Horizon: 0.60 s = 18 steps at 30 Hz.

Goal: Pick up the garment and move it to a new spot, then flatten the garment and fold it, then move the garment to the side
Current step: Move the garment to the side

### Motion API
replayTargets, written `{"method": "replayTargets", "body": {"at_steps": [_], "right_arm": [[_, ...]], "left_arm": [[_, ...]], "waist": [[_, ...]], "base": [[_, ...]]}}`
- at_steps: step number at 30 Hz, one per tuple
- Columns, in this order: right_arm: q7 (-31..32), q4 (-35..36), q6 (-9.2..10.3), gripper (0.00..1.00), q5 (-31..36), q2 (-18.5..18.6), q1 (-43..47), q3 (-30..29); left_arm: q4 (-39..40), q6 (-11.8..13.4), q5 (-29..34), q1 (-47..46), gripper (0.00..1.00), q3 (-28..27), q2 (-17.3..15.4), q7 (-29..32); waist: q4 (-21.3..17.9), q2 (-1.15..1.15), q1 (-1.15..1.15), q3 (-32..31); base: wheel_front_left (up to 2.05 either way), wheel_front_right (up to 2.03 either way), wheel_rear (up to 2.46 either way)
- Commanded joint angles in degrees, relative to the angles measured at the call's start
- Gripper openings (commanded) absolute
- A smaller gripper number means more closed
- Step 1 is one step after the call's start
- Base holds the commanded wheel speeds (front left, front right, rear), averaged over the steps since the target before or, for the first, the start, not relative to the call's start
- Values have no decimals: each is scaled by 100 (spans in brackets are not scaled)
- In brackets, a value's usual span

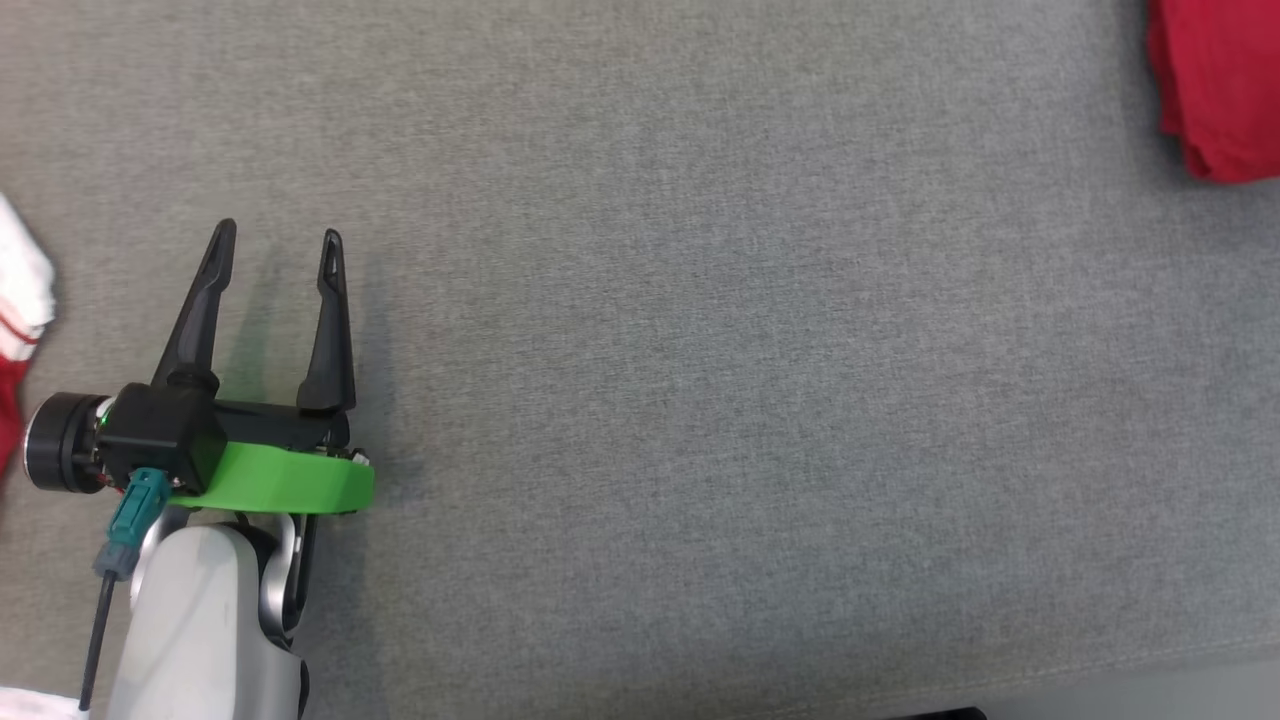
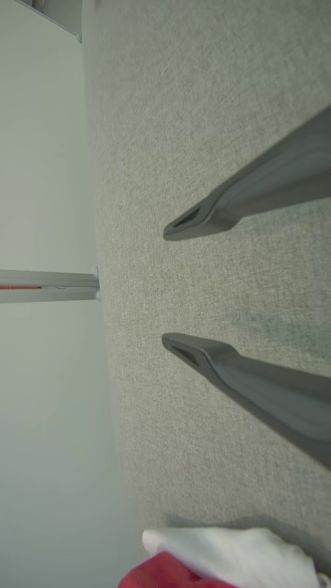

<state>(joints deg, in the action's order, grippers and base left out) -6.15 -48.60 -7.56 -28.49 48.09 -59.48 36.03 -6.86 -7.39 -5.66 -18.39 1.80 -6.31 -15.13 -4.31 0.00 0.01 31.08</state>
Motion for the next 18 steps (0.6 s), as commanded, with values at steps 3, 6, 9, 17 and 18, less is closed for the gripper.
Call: {"method": "replayTargets", "body": {"at_steps": [3, 6, 9, 17, 18], "right_arm": [[43, 29, 14, 0, -109, 230, -247, 88], [72, -5, 15, 0, -144, 350, -376, 154], [86, -99, 15, 0, -178, 422, -528, 220], [-259, -656, 15, 100, 119, 224, -946, 165], [-342, -741, 15, 100, 182, 179, -986, 151]], "left_arm": [[145, -5, 74, -51, 100, -31, -95, -1], [243, -1, 84, 6, 100, -34, -113, 0], [319, 7, 88, 51, 100, -34, -129, -1], [387, 47, 82, 66, 100, -3, -120, 0], [381, 49, 57, 57, 100, -9, -105, -1]], "waist": [[-247, 0, -1, 279], [-241, 0, -1, 295], [-216, 0, -1, 302], [-170, 0, -1, 299], [-164, 0, -1, 275]], "base": [[0, 0, 0], [0, 0, 0], [0, 0, 0], [0, 0, 0], [0, 0, 0]]}}
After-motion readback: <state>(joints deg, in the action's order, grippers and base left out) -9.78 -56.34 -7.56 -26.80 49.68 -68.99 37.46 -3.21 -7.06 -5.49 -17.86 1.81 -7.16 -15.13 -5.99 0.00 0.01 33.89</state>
